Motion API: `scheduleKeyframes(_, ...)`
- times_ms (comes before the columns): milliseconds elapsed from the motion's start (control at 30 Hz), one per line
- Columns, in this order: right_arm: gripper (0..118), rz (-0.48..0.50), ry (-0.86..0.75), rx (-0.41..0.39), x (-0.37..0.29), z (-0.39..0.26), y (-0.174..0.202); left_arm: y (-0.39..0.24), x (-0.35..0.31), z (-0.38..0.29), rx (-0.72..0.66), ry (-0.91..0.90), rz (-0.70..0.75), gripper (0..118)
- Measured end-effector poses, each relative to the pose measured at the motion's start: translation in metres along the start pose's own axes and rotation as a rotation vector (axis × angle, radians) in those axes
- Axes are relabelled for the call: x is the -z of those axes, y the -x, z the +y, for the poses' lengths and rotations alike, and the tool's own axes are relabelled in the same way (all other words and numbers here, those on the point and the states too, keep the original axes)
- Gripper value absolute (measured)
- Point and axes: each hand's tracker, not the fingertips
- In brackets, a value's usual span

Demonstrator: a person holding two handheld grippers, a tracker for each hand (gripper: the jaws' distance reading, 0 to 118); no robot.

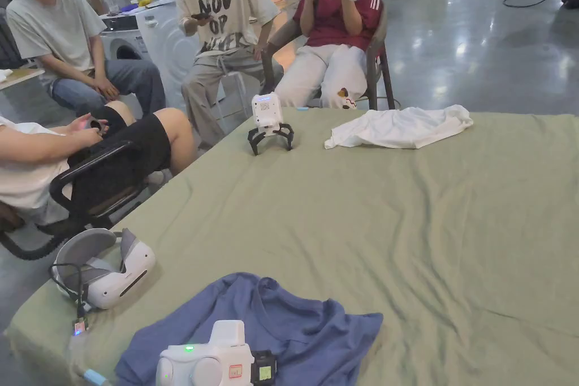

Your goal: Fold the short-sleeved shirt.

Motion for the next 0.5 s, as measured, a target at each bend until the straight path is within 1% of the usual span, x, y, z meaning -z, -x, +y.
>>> scheduleKeyframes(33,1,-0.006,0.006,0.013,-0.001,-0.003,-0.003,-0.002,0.000,0.002,0.031,0.012,-0.006,45)
scheduleKeyframes(67,1,-0.007,0.012,0.026,-0.002,-0.005,-0.006,-0.003,0.001,0.004,0.043,0.020,-0.007,24)
scheduleKeyframes(100,1,-0.007,0.019,0.038,-0.003,-0.006,-0.009,-0.008,-0.003,0.005,0.066,0.028,0.031,0)
scheduleKeyframes(133,1,-0.009,0.021,0.046,-0.005,-0.007,-0.010,-0.009,0.001,0.006,0.074,0.050,0.088,0)
scheduleKeyframes(167,1,-0.012,0.020,0.051,-0.008,-0.009,-0.011,-0.009,0.004,0.007,0.039,0.062,0.034,0)
scheduleKeyframes(233,1,-0.020,0.009,0.063,-0.015,-0.010,-0.015,-0.009,-0.005,0.014,0.016,0.066,0.033,0)
scheduleKeyframes(300,1,-0.025,0.000,0.082,-0.021,-0.011,-0.020,-0.014,-0.029,0.026,-0.063,-0.024,0.015,0)
scheduleKeyframes(333,1,-0.024,0.001,0.091,-0.022,-0.011,-0.024,-0.018,-0.047,0.038,-0.088,-0.102,-0.036,0)
scheduleKeyframes(400,1,-0.027,0.004,0.098,-0.024,-0.012,-0.030,-0.026,-0.063,0.060,-0.106,-0.165,-0.068,0)
scheduleKeyframes(467,1,-0.039,-0.005,0.106,-0.028,-0.013,-0.035,-0.038,-0.086,0.081,-0.152,-0.239,-0.169,0)
scheduleKeyframes(500,1,-0.055,-0.026,0.122,-0.032,-0.014,-0.037,-0.048,-0.098,0.093,-0.164,-0.286,-0.221,0)
